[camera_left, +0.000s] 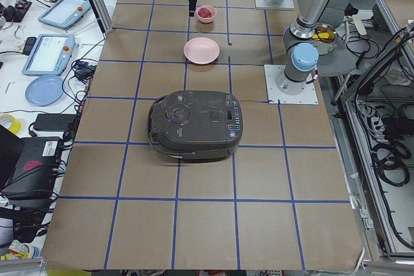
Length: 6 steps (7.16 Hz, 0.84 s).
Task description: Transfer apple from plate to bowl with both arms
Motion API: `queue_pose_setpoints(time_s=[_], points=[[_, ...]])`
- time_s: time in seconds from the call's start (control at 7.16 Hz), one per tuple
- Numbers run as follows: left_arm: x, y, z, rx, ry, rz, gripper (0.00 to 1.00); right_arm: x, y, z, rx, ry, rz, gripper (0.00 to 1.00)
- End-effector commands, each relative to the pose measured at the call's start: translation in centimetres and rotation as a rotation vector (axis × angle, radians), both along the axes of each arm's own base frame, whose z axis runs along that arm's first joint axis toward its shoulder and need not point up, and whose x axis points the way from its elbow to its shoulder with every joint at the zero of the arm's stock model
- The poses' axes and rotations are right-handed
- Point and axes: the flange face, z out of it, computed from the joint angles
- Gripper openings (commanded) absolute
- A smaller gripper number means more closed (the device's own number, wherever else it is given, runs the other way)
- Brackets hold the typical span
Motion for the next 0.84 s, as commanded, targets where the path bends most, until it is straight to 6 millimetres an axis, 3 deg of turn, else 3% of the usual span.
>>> queue_pose_setpoints(time_s=[0.0, 0.7], points=[[0.08, -0.01, 0.02, 0.000, 0.000, 0.002, 1.00, -0.06, 0.04, 0.01, 0.000, -0.001, -0.001, 1.00], [0.07, -0.03, 0.10, -0.002, 0.002, 0.002, 1.00, 0.10, -0.10, -0.22, 0.004, -0.007, 0.001, 1.00]])
